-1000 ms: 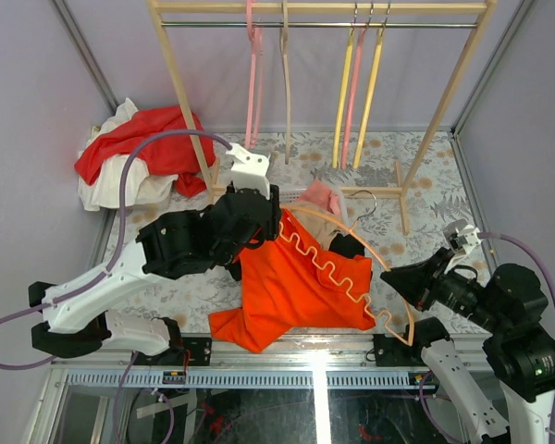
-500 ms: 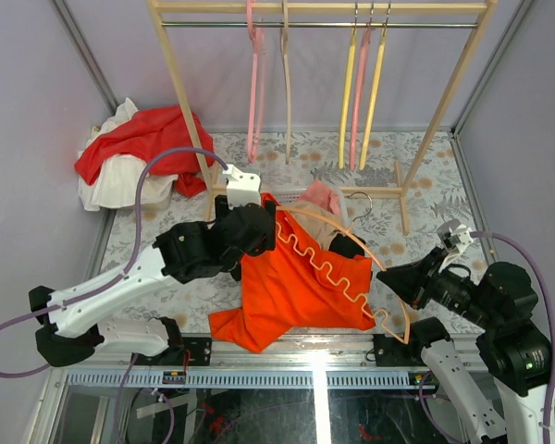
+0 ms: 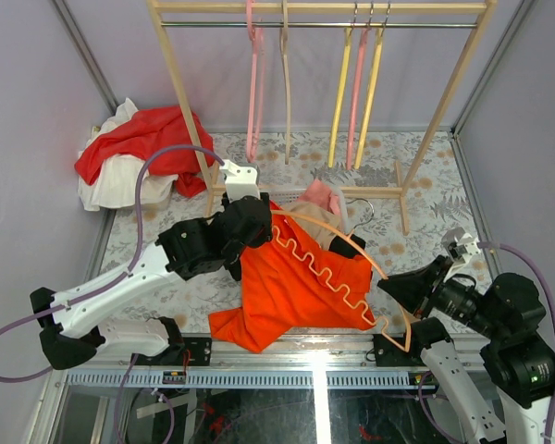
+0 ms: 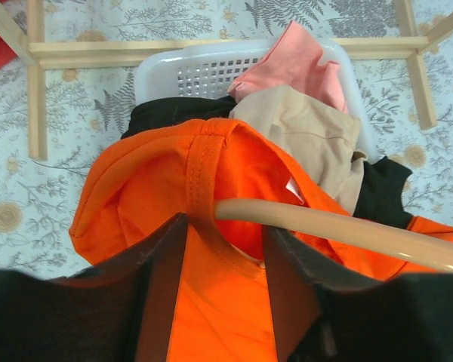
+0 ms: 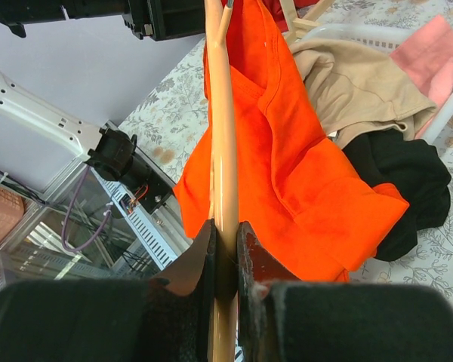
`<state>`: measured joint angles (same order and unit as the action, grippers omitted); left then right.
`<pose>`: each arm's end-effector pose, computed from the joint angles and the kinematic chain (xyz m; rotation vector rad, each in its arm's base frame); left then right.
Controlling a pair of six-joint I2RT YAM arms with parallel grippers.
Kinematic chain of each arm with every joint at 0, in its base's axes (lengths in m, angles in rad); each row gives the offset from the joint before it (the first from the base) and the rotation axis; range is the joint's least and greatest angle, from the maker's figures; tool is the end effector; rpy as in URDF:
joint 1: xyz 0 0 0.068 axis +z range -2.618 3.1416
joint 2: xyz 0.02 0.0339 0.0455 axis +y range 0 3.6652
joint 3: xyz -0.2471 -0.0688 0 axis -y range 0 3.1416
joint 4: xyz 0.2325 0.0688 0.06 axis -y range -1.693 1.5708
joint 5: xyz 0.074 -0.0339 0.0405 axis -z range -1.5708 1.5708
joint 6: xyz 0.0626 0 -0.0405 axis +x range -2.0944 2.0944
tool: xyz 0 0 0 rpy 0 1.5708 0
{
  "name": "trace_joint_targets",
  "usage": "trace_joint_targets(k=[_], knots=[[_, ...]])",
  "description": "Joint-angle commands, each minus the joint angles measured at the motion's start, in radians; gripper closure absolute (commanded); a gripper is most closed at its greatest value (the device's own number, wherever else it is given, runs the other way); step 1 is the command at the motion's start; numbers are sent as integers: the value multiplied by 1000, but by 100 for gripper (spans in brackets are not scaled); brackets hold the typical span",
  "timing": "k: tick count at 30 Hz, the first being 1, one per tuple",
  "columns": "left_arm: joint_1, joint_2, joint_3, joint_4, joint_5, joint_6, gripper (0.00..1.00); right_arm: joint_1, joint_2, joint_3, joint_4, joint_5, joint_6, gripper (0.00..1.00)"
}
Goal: Place the t-shirt on the hanger
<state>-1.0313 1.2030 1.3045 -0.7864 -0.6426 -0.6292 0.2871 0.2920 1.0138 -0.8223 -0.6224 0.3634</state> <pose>0.1619 -0.1974 0.3488 0.0939 2.1106 -0.2621 0.0304 0.0470 0.3708 -0.4252 1.7014 0.9998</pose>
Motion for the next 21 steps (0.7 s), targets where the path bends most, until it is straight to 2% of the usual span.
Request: trace_joint_targets(k=[1, 7, 8, 16, 21], knots=[[6, -15, 2, 52, 5, -17, 65, 1, 9, 57, 14, -32, -3, 100], [7, -9, 20, 11, 13, -16, 97, 1, 26, 53, 45, -11, -7, 100], [7, -8, 24, 5, 17, -15, 100, 0, 33, 58, 50, -8, -8, 100], [-1, 4, 110, -72, 72, 23, 100, 1, 116, 115, 59, 25, -46, 100], [-43, 40, 224, -139, 90, 66, 100, 0, 154, 124, 76, 12, -60, 100]])
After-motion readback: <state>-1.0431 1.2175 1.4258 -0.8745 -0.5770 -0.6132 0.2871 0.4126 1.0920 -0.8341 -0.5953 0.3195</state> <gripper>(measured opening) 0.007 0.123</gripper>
